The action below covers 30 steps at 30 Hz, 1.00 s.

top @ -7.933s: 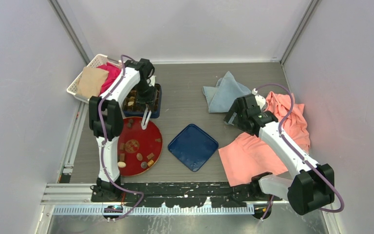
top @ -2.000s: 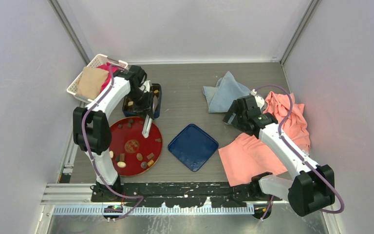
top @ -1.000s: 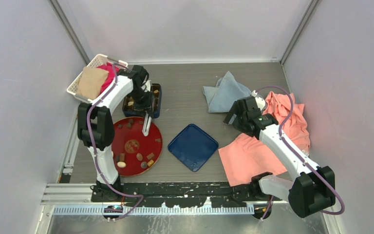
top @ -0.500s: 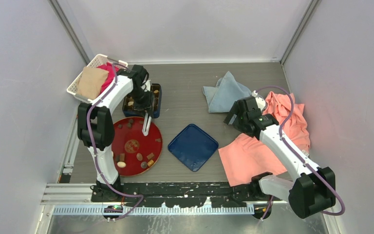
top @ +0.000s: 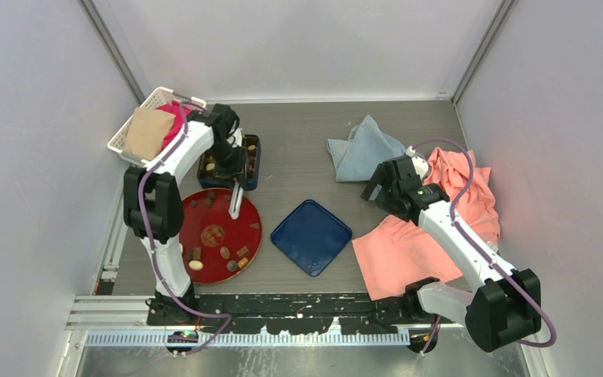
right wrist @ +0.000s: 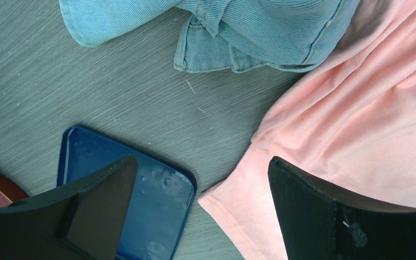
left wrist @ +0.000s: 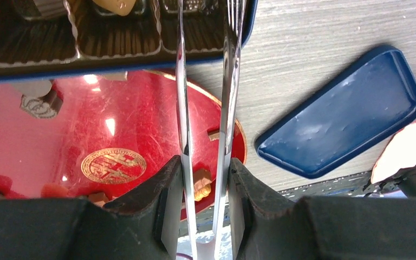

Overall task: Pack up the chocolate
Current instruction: Place the fake chocolate in the packing box, then pick up the fake chocolate from the plate.

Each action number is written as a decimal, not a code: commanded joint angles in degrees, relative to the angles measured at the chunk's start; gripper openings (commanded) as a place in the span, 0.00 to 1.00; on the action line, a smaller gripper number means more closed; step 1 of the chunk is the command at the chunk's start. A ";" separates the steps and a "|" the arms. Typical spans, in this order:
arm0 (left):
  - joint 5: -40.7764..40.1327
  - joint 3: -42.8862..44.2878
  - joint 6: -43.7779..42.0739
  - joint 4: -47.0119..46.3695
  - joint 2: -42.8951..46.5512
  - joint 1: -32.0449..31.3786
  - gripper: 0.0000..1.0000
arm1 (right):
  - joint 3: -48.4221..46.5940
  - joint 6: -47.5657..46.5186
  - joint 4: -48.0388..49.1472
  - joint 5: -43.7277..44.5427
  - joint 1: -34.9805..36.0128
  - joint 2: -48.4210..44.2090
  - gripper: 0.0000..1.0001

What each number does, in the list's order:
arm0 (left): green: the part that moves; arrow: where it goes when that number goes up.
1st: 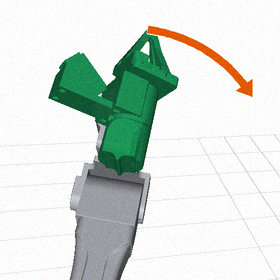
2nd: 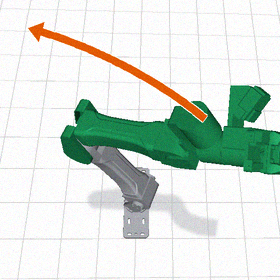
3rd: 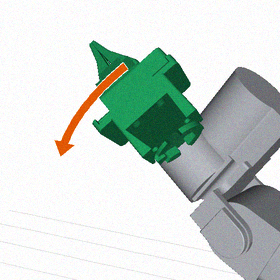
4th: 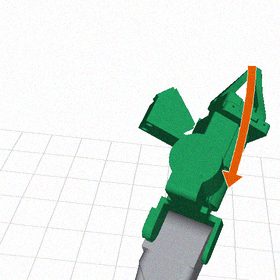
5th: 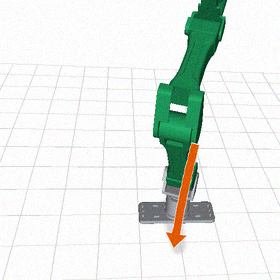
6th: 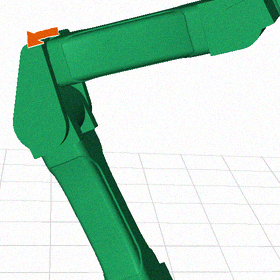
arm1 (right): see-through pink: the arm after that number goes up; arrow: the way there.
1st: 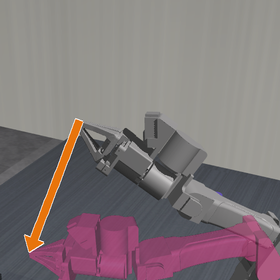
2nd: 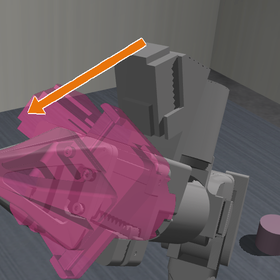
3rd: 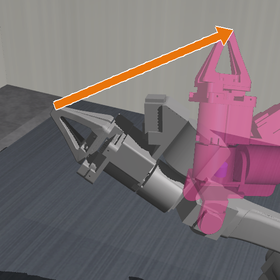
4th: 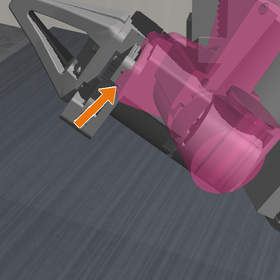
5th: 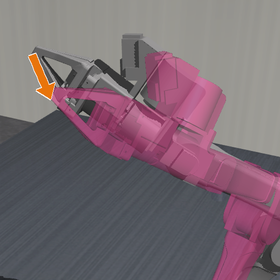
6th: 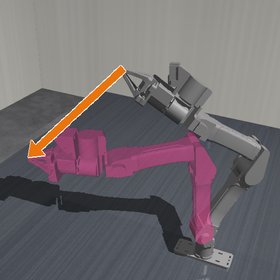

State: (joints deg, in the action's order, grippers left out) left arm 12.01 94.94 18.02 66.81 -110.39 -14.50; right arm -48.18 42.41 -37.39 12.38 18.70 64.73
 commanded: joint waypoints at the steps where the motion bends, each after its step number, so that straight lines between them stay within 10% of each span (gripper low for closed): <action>1: 0.11 -0.17 -0.36 4.04 8.02 -0.16 0.00 | -0.94 0.21 0.48 1.49 0.08 -1.86 0.96; 14: -4.77 -27.20 11.43 12.63 32.79 -0.09 0.00 | -0.61 1.08 3.28 -1.46 0.15 0.62 0.96; 30: -5.36 -36.69 16.07 19.22 39.63 -0.09 0.00 | 0.39 0.59 4.74 -2.80 0.19 0.75 0.96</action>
State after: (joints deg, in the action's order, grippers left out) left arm 4.14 59.35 32.73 85.67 -72.03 -14.52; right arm -47.72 42.68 -34.85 9.87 18.70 65.41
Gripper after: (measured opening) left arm 0.292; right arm 0.960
